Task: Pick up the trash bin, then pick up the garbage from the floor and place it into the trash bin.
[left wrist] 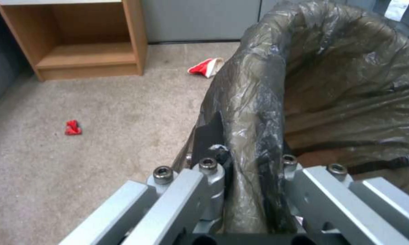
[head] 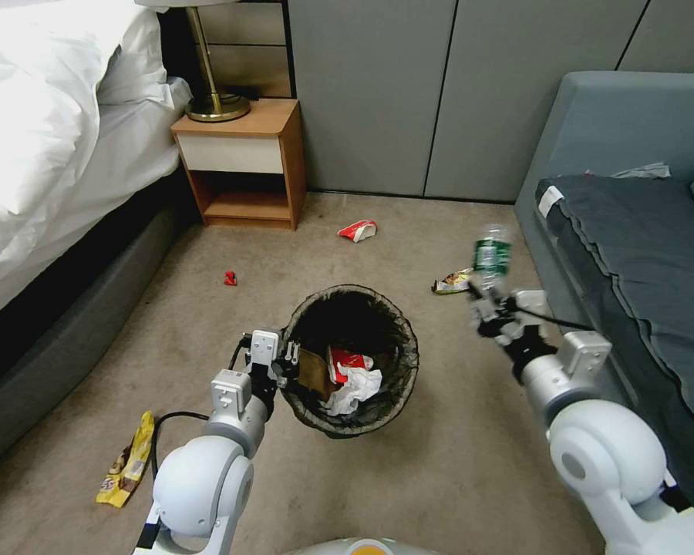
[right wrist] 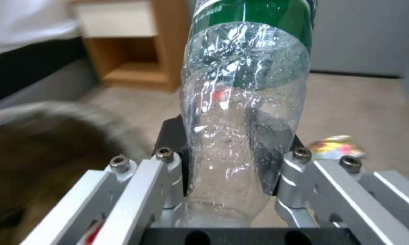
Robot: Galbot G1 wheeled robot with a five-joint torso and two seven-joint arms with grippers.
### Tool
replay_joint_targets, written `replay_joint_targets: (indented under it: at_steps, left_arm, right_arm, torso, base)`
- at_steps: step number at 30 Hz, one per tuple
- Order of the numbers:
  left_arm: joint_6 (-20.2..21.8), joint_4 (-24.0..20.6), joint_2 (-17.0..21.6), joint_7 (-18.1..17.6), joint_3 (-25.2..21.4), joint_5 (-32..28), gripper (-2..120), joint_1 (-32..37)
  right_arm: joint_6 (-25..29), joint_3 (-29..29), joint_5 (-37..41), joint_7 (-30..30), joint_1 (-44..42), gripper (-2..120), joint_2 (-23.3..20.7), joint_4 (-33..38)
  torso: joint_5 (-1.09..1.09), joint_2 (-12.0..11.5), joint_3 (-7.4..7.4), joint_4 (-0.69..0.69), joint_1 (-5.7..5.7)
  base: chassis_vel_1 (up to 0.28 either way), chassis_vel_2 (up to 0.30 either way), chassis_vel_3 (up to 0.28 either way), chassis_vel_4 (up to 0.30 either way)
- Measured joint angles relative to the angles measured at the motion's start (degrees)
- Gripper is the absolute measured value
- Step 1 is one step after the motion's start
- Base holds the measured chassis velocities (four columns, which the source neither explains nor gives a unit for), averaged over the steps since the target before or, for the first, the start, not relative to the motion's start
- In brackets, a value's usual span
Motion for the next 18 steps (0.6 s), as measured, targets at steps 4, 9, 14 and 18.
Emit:
replay_joint_targets:
  at_steps: [4,9,14,18]
  left_arm:
    - [0.68,0.01,-0.15,-0.33,0.52,-0.08,4,-0.39]
    - [1.58,0.01,-0.24,-0.9,0.6,-0.49,4,-0.92]
    - [1.84,0.01,-0.53,-1.04,0.69,-0.58,4,-1.15]
    - [2.27,0.02,-0.81,-1.17,0.95,-1.05,4,-1.36]
  right_arm:
    - [0.28,-7.07,0.06,-0.44,2.34,23,-1.62,0.01]
    - [0.67,-14.33,-0.07,-1.41,4.55,23,-2.6,-0.73]
    - [1.01,-18.88,-1.25,-1.47,4.74,23,-3.39,-1.74]
    - [1.25,-21.15,-1.98,-1.47,4.91,23,-3.39,-2.61]
  torso:
    - [0.0,0.0,0.0,0.02,0.0]
    - [0.0,0.0,0.0,0.02,0.0]
    - [0.0,0.0,0.0,0.01,0.01]
    - [0.0,0.0,0.0,0.01,0.0]
  base:
    - [0.0,0.0,0.0,0.0]
    - [0.0,0.0,0.0,0.0]
    - [0.0,0.0,0.0,0.0]
    - [0.0,0.0,0.0,0.0]
